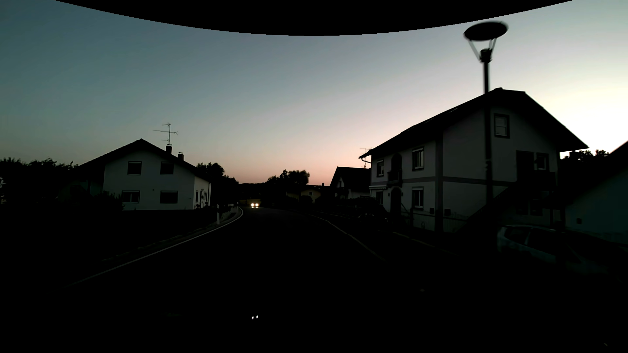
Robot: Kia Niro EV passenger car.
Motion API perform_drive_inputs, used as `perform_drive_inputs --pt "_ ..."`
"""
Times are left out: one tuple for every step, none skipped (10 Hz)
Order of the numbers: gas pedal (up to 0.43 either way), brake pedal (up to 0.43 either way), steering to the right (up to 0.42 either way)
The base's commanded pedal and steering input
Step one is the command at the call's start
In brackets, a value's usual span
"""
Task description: Follow the waypoints while adhering to traffic rules and regulations
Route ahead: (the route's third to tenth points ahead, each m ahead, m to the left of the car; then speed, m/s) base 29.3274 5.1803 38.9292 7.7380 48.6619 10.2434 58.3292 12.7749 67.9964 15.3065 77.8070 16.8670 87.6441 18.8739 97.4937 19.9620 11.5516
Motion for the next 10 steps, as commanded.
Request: perform_drive_inputs --pt "0.047 0.000 -0.027" --pt "0.047 0.000 -0.028" --pt "0.047 0.000 -0.028" --pt "0.047 0.000 -0.028" --pt "0.047 0.000 -0.029" --pt "0.047 0.000 -0.029" --pt "0.047 0.000 -0.032" --pt "0.047 0.000 -0.035" --pt "0.047 0.000 -0.038" --pt "0.047 0.000 -0.038"
